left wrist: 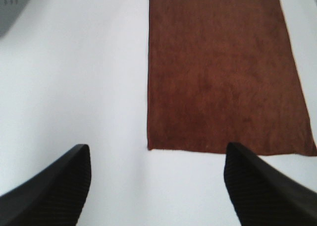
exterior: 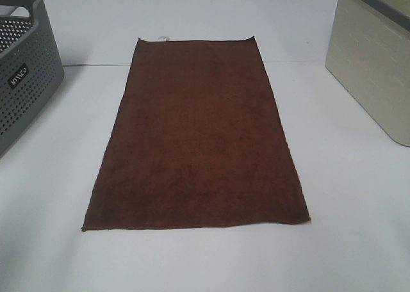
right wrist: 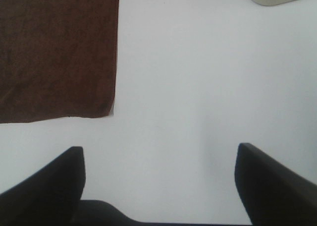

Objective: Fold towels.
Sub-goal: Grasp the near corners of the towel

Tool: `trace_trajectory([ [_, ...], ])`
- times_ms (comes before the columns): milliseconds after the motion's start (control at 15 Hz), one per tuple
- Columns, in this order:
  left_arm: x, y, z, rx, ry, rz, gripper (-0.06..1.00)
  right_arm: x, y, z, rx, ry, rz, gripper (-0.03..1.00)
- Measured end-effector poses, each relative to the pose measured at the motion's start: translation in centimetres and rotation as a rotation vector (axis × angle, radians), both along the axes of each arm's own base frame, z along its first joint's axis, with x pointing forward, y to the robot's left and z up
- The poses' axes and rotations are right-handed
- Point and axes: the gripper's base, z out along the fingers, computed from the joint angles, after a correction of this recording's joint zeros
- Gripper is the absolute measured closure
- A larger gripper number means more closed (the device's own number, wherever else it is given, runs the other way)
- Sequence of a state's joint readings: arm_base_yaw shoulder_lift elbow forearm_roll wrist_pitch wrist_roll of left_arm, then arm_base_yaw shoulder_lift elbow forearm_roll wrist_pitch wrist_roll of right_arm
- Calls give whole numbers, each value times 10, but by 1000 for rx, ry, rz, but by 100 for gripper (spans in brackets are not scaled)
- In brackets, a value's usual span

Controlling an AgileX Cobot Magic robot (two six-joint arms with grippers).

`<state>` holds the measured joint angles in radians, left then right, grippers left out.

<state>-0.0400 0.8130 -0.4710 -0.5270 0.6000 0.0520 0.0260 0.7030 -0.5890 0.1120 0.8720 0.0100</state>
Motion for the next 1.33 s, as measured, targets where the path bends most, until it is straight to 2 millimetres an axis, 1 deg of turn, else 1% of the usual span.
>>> trace_trajectory([
  [67,24,-4,-29,0,154,-50,23,26,3,-9,26,76,-6,19],
  [200,44,-8,-56,-20,253,-83,23,52,6,-26,54,169,-8,20],
  [267,49,-9,-63,-30,270,-85,23,59,6,-31,57,193,-3,20],
  [400,63,-12,-84,-49,308,-114,23,84,9,-51,60,269,25,20],
  [533,79,-17,-99,-82,317,-140,23,105,12,-69,91,313,37,20],
  [733,99,-20,-120,-110,331,-163,23,131,19,-95,148,361,77,20],
  [933,111,-23,-138,-141,367,-169,23,151,26,-117,218,399,112,20],
  [1067,120,-26,-145,-163,381,-193,23,160,33,-134,259,425,134,20],
  [1200,126,-31,-153,-166,400,-209,23,164,49,-149,263,432,185,20],
  [1333,128,-43,-161,-165,425,-244,23,165,63,-164,274,452,184,20],
])
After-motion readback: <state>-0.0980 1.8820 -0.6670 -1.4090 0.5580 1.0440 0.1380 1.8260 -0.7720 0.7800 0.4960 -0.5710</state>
